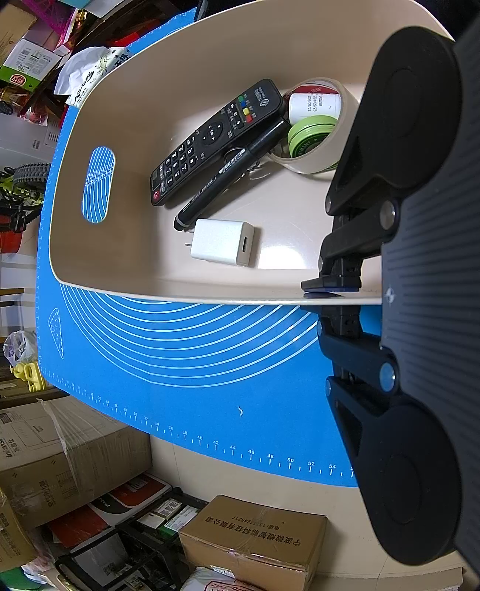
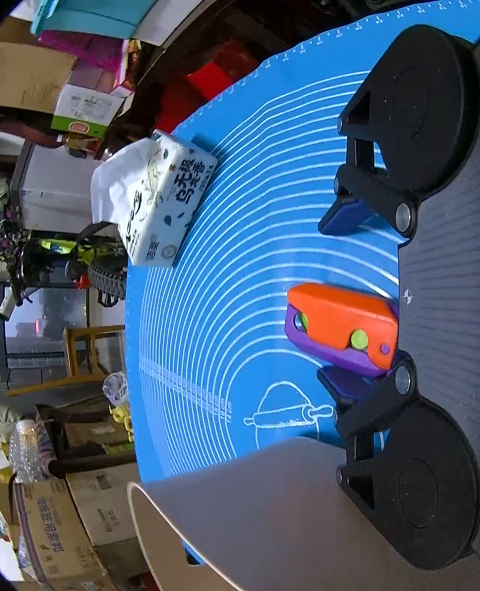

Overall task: Organize rigid objects
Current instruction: 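Move the right tool to the orange-purple toy knife and grasp it, then carry the toy knife into the basket and open the right tool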

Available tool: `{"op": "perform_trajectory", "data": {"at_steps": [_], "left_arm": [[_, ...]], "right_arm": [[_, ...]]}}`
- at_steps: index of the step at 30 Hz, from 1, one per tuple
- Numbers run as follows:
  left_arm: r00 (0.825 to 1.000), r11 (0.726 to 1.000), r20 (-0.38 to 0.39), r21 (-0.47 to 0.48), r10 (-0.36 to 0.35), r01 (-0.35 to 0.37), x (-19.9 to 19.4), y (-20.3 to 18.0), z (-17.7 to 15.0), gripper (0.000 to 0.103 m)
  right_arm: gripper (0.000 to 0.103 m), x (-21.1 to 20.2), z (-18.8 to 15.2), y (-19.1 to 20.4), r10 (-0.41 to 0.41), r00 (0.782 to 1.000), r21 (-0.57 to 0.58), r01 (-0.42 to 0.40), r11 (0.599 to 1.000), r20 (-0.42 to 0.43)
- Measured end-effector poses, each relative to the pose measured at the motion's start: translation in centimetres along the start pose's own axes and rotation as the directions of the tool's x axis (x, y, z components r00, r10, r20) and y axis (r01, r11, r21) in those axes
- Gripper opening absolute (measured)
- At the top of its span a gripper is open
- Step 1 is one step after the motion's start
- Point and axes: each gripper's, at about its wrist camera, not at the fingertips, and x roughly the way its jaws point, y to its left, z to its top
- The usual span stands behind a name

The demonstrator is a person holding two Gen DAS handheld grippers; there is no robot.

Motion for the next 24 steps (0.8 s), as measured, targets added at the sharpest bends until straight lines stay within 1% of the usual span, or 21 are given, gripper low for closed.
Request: {"op": "perform_trajectory", "data": {"at_steps": [2, 3, 4, 7, 10, 12, 19, 24], "left_arm": [[1.0, 1.0, 0.0, 0.001, 0.001, -0.001, 0.0, 0.0, 0.0, 0.005], [1.0, 1.0, 0.0, 0.0, 0.001, -0.001, 0.0, 0.0, 0.0, 0.005], [1.0, 1.0, 0.0, -0.001, 0.0, 0.0, 0.0, 0.0, 0.0, 0.005], [1.0, 1.0, 0.0, 0.0, 0.001, -0.001, 0.0, 0.0, 0.0, 0.005], [1.0, 1.0, 0.0, 0.002, 0.005, -0.005, 0.0, 0.0, 0.0, 0.005], [1.0, 1.0, 0.0, 0.002, 0.006, -0.006, 0.0, -0.1, 0.0, 0.005], [1.0, 1.0, 0.0, 0.001, 0.006, -0.006, 0.0, -0.1, 0.0, 0.005], [1.0, 1.0, 0.0, 0.002, 0.005, -0.005, 0.0, -0.1, 0.0, 0.005]], "right_arm": [[0.068, -0.2, -0.1, 0.2, 0.005, 1.0, -0.01, -0.005, 1.0, 0.008], [0.058, -0.4, -0.1, 0.4, 0.013, 1.0, -0.02, -0.013, 1.0, 0.011], [0.051, -0.5, -0.1, 0.6, 0.016, 1.0, -0.029, -0.015, 0.999, 0.011], [0.049, -0.8, -0.1, 0.9, 0.011, 1.0, -0.036, -0.011, 0.999, 0.003], [0.049, -1.5, -0.3, 1.2, 0.001, 1.0, -0.074, 0.0, 0.997, 0.007], [0.049, -2.1, -0.3, 1.0, -0.006, 1.0, -0.069, 0.007, 0.998, 0.015], [0.049, -5.0, -0.1, 0.7, -0.006, 0.998, -0.128, 0.014, 0.992, 0.065], [0.049, -8.1, 0.5, 0.4, 0.015, 0.992, -0.146, 0.004, 0.989, 0.127]]}}
